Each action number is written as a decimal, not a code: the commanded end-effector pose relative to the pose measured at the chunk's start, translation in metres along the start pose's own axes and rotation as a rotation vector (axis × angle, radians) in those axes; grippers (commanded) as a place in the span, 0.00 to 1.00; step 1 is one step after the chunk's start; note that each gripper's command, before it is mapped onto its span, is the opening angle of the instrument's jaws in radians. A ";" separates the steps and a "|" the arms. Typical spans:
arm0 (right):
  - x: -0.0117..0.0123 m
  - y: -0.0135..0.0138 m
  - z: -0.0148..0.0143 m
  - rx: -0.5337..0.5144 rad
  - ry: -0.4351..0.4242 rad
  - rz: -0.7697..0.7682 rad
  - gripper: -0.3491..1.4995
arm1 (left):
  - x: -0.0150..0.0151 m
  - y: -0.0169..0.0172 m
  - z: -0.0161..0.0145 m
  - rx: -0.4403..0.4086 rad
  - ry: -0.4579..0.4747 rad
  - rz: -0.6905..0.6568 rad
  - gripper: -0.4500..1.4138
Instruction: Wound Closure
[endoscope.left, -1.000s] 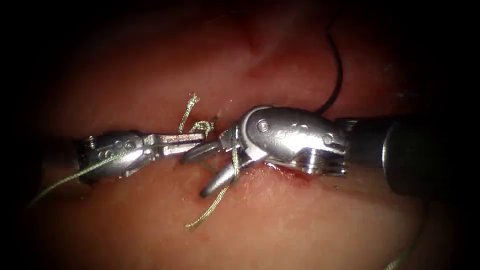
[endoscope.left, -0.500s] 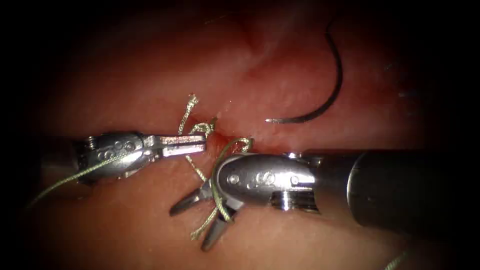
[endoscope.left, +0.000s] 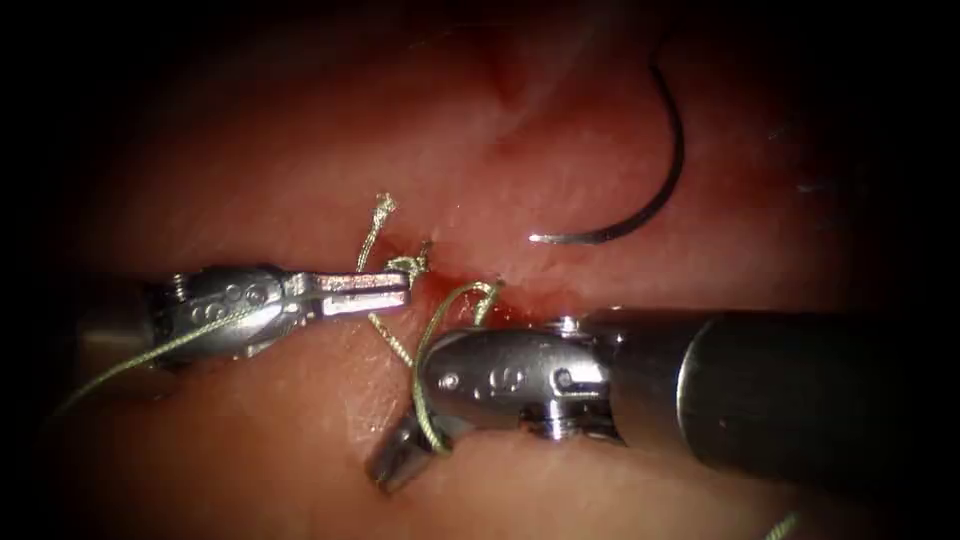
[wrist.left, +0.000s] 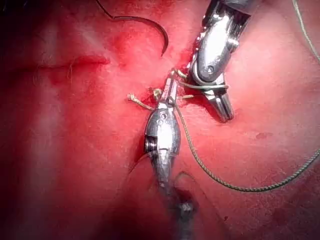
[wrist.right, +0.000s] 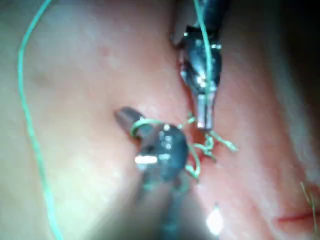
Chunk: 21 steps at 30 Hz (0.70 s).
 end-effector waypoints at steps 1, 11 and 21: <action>0.0003 0.0006 -0.0004 0.005 0.004 0.008 0.00 | -0.0006 -0.0001 0.0005 -0.001 0.001 0.000 0.00; 0.0029 0.0005 -0.0058 -0.119 0.109 0.011 0.00 | -0.0003 0.0002 -0.0003 -0.007 0.003 -0.002 0.00; -0.0018 -0.0010 -0.0170 -0.518 0.207 0.133 0.00 | 0.0007 0.0049 -0.0030 -0.024 0.004 0.000 0.00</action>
